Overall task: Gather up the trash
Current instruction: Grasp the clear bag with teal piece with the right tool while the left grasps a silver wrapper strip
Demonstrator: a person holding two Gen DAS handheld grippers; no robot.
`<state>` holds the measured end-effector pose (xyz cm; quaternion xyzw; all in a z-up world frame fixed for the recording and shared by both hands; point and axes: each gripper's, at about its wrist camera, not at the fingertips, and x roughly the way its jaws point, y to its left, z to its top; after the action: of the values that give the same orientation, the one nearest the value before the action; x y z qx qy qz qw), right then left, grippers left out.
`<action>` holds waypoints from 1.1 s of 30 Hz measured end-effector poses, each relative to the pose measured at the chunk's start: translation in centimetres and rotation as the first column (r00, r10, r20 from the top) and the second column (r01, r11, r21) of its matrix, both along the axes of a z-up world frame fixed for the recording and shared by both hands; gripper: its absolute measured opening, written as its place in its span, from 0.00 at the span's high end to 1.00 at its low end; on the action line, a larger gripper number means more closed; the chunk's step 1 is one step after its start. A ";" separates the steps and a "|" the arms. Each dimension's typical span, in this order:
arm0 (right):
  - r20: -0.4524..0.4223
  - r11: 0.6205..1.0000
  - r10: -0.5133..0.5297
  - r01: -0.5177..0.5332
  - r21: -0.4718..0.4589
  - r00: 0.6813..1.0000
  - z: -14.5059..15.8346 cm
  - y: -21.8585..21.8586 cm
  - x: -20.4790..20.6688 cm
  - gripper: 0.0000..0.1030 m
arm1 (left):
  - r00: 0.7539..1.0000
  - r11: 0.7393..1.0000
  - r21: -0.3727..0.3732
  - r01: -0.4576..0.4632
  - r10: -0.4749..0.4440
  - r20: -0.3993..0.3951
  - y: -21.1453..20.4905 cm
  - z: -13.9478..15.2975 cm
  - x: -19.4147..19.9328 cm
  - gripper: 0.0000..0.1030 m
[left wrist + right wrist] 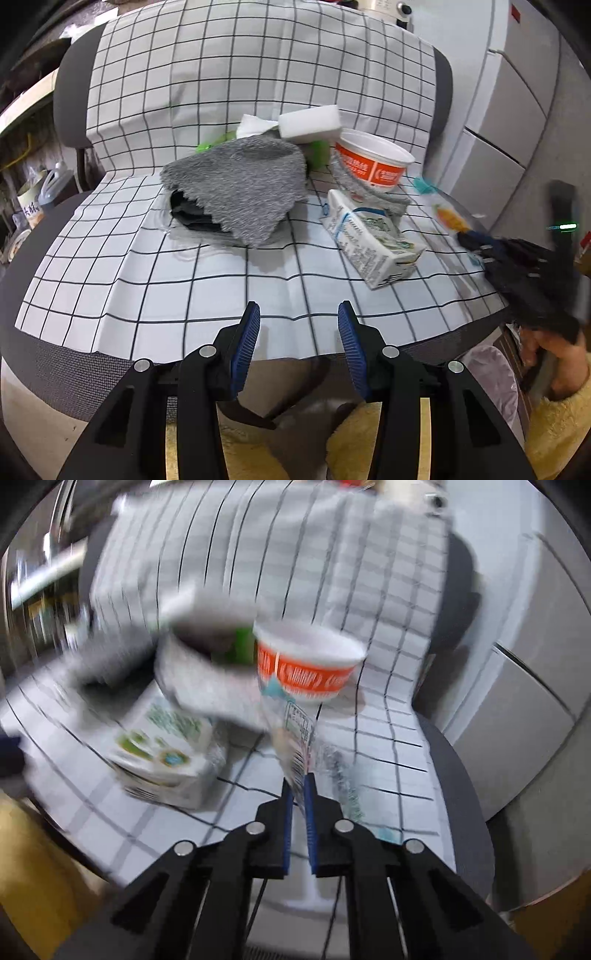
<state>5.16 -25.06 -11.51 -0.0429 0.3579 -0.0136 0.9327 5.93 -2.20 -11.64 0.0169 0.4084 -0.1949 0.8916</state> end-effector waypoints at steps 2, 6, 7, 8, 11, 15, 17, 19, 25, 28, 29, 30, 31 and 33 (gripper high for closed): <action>0.063 0.995 -0.019 0.012 0.101 0.998 2.1 -1.5 -2.1 0.97 | 1.000 1.000 -0.005 0.009 -0.009 0.003 -0.7 0.4 0.1 0.56; 0.184 0.962 -0.062 0.010 0.272 0.981 5.9 -4.3 -6.0 0.97 | 1.000 0.999 -0.034 0.025 -0.024 0.005 -2.2 1.2 0.7 0.56; 0.201 0.958 -0.070 0.009 0.288 0.977 6.4 -4.5 -6.6 0.97 | 1.000 0.999 -0.045 0.029 -0.029 0.008 -2.8 1.5 1.1 0.56; 0.227 0.953 -0.078 0.005 0.304 0.971 7.0 -4.8 -7.3 0.97 | 0.999 0.998 -0.050 0.033 -0.032 0.013 -3.4 1.8 1.5 0.56; 0.238 0.947 -0.067 -0.014 0.322 0.969 7.1 -5.0 -7.5 0.97 | 0.999 0.997 -0.058 0.041 -0.039 0.025 -5.1 2.5 2.7 0.56; 0.211 0.936 -0.054 -0.024 0.351 0.976 5.9 -4.9 -6.4 0.97 | 1.000 0.996 -0.089 0.029 -0.028 0.014 -7.3 3.4 5.5 0.57; 0.198 0.933 -0.052 -0.023 0.359 0.979 5.2 -4.9 -6.0 0.97 | 1.000 0.996 -0.087 0.012 -0.011 0.009 -8.1 3.5 6.8 0.58; 0.195 0.932 -0.049 -0.025 0.361 0.980 4.9 -4.8 -6.0 0.97 | 1.000 0.997 -0.077 -0.010 0.010 0.000 -8.8 3.4 8.4 0.58; 0.181 0.927 -0.061 -0.012 0.376 0.982 4.0 -5.4 -5.9 0.97 | 0.997 0.995 -0.080 -0.067 0.063 -0.051 -9.5 2.1 12.4 0.68; 0.168 0.912 -0.073 -0.002 0.409 0.983 3.7 -5.9 -5.9 0.97 | 0.996 0.994 -0.092 -0.062 0.055 -0.068 -9.6 1.2 13.1 0.88; 0.166 0.908 -0.072 -0.004 0.418 0.984 3.7 -6.1 -6.1 0.97 | 0.997 0.994 -0.095 -0.055 0.049 -0.061 -9.7 1.2 13.0 0.95; 0.168 0.906 -0.073 -0.005 0.422 0.983 3.8 -6.1 -6.2 0.97 | 0.998 0.993 -0.108 -0.042 0.038 -0.046 -9.6 1.3 12.6 0.95; 0.172 0.906 -0.076 -0.004 0.422 0.982 4.0 -6.1 -6.4 0.97 | 0.999 0.992 -0.122 -0.031 0.028 -0.031 -9.5 1.6 12.2 0.96; 0.190 0.911 -0.085 -0.001 0.412 0.978 4.5 -6.1 -7.0 0.97 | 1.000 0.988 -0.155 0.005 -0.002 0.020 -9.1 2.5 10.8 0.97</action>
<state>-1.83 -31.17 -6.97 0.1628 0.2564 0.0372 0.9521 16.71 -11.34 -9.13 -0.0499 0.3829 -0.2277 0.8939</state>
